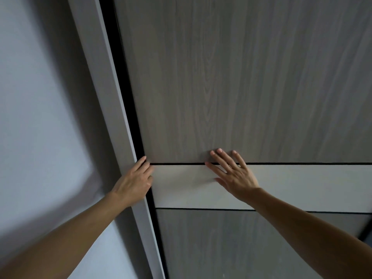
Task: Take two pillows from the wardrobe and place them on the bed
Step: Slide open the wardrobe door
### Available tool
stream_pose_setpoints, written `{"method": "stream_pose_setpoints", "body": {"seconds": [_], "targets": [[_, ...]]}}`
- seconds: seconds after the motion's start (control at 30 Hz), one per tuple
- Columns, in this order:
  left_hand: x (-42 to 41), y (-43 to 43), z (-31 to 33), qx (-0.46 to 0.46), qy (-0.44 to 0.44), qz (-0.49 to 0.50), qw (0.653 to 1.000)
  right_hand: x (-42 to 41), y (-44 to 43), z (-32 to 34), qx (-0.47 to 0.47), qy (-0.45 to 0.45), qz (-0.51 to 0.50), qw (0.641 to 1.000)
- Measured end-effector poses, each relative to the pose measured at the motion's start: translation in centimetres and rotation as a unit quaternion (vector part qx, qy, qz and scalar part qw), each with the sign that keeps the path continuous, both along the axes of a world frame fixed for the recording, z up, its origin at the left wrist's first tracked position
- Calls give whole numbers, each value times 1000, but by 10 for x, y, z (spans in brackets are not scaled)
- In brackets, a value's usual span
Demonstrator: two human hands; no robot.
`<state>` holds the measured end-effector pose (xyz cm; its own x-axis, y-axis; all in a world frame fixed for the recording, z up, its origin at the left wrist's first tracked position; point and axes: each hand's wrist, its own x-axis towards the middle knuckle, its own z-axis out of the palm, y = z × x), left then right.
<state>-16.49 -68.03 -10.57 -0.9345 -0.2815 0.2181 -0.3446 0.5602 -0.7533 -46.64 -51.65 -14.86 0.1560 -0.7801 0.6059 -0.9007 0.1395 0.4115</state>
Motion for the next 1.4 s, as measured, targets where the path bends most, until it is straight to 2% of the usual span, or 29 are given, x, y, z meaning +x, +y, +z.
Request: {"method": "stream_pose_setpoints", "body": {"seconds": [0.1, 0.27, 0.43, 0.6, 0.83, 1.07, 1.23, 1.4], "targets": [[8, 0, 3, -20, -25, 12, 999, 7, -10, -3, -1, 0, 6, 1000], [4, 8, 5, 1, -29, 51, 998, 13, -10, -4, -4, -10, 20, 1000], [-29, 24, 5, 58, -9, 167, 984, 15, 7, -1, 21, -30, 37, 999], [-63, 45, 9, 84, 36, 262, 961, -24, 77, -23, 65, -117, -29, 991], [-183, 155, -21, 193, 49, 112, 974, -119, 243, -38, 86, -244, -149, 954], [-343, 316, -86, 293, 13, -22, 956, -204, 406, -50, 109, -252, -255, 927], [-424, 402, -123, 333, -28, -82, 939, -268, 499, -80, 149, -297, -356, 873], [-492, 441, -152, 359, -71, -106, 924, -318, 549, -103, 153, -333, -407, 837]]}}
